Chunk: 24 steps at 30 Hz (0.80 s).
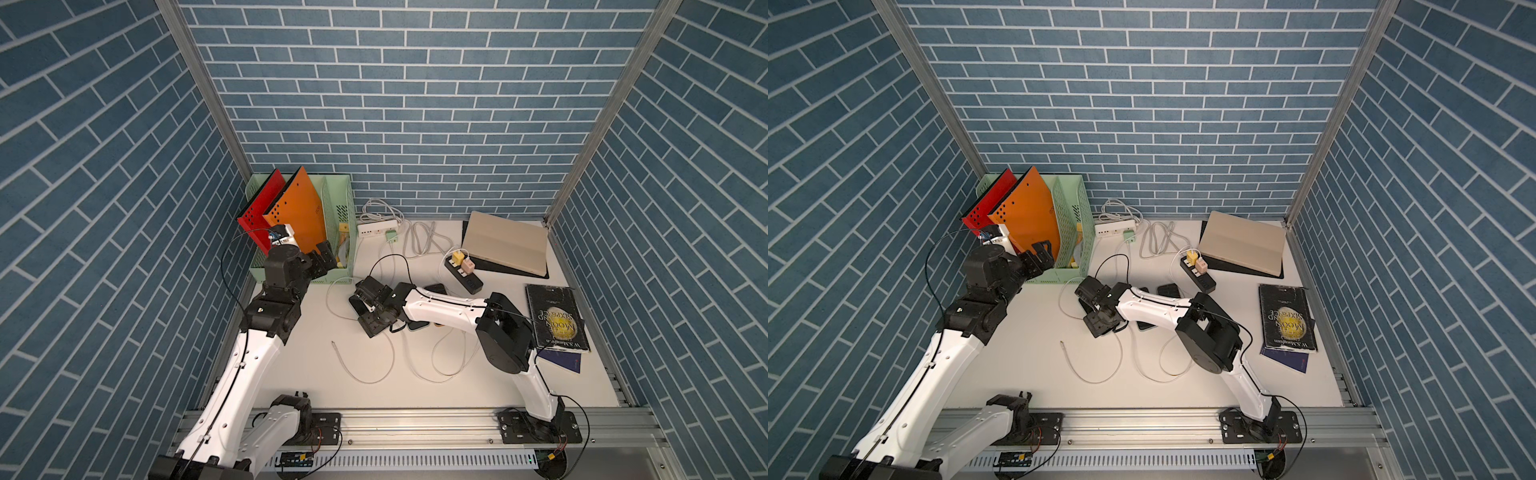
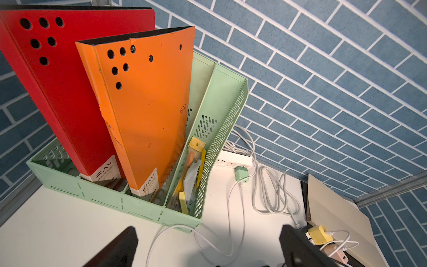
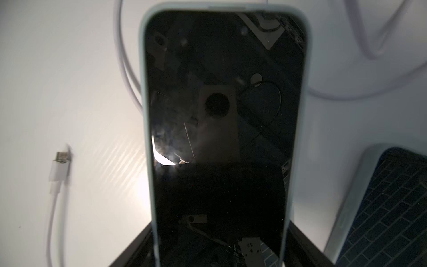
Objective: Unplug the charging cable from the phone
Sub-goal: Place the phone at the center of the board, then reset both arms
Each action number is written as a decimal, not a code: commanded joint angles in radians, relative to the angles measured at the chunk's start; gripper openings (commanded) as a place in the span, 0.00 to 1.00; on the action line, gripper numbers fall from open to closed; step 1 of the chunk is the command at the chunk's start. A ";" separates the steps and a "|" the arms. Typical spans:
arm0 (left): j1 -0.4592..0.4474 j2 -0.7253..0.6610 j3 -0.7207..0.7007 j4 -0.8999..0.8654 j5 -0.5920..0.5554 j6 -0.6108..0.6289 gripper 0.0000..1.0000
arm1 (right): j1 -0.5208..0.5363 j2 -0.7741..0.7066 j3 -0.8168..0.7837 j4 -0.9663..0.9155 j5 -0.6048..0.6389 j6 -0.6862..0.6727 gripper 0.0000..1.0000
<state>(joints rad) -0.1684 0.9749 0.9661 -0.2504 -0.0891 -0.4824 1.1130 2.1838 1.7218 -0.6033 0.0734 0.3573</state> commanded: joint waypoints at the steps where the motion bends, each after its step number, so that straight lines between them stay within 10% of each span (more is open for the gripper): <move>1: 0.005 0.003 -0.015 -0.004 -0.010 -0.003 1.00 | 0.014 0.018 0.040 -0.049 0.032 -0.039 0.21; 9: 0.004 0.020 -0.024 -0.001 -0.023 0.006 1.00 | 0.016 0.053 0.036 -0.050 0.021 -0.046 0.33; 15: 0.004 0.029 -0.050 0.016 -0.047 0.044 1.00 | 0.012 -0.008 0.013 -0.009 0.013 -0.051 0.99; 24: 0.004 0.086 -0.214 0.278 -0.084 0.147 1.00 | -0.124 -0.336 -0.251 0.206 0.025 -0.044 1.00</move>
<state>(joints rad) -0.1684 1.0317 0.7990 -0.0975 -0.1490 -0.3889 1.0576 1.9793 1.5486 -0.4984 0.0769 0.3241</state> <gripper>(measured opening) 0.997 0.994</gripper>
